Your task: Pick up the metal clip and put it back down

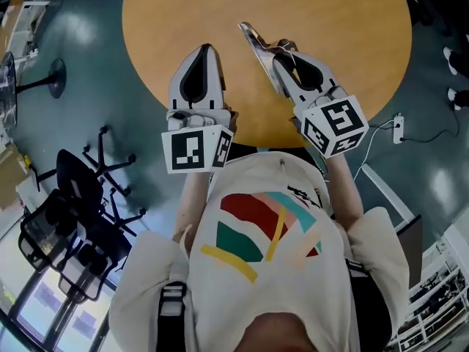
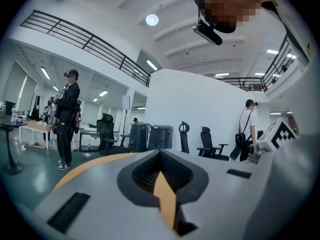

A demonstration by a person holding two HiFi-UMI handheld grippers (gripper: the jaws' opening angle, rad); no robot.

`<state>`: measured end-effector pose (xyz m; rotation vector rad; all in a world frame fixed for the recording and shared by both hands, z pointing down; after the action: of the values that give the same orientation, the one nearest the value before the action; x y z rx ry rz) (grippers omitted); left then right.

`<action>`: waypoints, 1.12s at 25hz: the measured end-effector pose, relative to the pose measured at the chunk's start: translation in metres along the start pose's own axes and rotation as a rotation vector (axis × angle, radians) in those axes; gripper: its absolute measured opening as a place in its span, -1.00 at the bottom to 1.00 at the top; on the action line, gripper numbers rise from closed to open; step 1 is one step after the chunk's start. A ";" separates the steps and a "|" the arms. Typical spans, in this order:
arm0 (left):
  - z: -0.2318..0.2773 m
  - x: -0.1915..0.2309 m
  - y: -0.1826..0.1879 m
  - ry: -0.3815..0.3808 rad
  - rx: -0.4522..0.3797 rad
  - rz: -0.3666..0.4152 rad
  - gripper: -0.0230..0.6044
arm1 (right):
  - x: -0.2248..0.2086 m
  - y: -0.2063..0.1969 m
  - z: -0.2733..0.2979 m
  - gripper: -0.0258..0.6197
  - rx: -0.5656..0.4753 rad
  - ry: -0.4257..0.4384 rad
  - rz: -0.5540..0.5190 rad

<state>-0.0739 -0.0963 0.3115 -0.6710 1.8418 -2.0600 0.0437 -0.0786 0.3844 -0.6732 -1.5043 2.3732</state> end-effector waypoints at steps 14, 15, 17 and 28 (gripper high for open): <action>0.028 -0.035 0.132 -0.164 -0.244 0.087 -0.79 | -0.004 0.174 -0.090 -0.66 -0.478 -0.137 -0.070; 0.028 -0.035 0.137 -0.170 -0.248 0.089 -0.79 | -0.004 0.176 -0.091 -0.66 -0.480 -0.143 -0.063; 0.029 -0.032 0.142 -0.175 -0.251 0.097 -0.79 | -0.004 0.179 -0.090 -0.66 -0.481 -0.144 -0.048; 0.026 -0.009 0.144 -0.131 -0.273 0.027 -0.79 | 0.003 0.178 -0.083 -0.66 -0.439 -0.129 -0.055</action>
<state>-0.0652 -0.1334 0.1696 -0.8230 2.0610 -1.7192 0.0892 -0.0894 0.1932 -0.5639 -2.1002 2.0942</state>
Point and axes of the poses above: the fingertips, and each gripper's own axes: z forward along the fingers, x to its left, y out of its top, the point moved 1 cm from there along -z, backward along the fingers, and after that the axes turned 7 degrees about -y, right-handed, at the moved point
